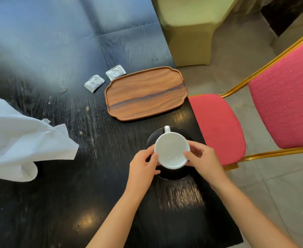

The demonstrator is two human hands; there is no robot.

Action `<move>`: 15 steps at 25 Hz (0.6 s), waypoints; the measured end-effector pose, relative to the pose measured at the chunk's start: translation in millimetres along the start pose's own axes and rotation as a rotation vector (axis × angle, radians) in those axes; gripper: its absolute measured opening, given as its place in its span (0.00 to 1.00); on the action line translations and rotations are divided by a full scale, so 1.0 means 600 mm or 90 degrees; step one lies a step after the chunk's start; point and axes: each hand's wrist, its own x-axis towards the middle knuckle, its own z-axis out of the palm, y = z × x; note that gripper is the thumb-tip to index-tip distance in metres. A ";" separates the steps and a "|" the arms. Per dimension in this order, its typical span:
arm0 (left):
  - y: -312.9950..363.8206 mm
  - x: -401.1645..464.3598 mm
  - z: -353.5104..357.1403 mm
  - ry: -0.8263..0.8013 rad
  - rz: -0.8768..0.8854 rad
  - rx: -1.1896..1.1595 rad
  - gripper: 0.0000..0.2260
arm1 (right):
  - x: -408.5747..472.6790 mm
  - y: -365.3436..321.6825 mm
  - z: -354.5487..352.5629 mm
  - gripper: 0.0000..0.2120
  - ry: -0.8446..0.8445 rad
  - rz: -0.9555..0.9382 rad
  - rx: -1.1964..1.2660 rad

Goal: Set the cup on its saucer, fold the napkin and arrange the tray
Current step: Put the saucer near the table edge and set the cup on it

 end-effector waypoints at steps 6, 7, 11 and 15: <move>-0.004 -0.002 0.001 0.032 -0.009 -0.007 0.15 | 0.004 -0.007 -0.007 0.20 -0.030 -0.014 -0.073; -0.004 -0.003 0.001 0.034 -0.011 -0.007 0.15 | 0.003 -0.008 -0.008 0.21 -0.034 -0.014 -0.080; -0.005 -0.005 0.002 0.042 -0.008 -0.012 0.14 | 0.003 -0.003 -0.009 0.20 -0.039 -0.018 -0.102; -0.008 -0.007 0.004 0.044 0.005 -0.025 0.14 | 0.004 -0.001 -0.010 0.20 -0.033 -0.025 -0.123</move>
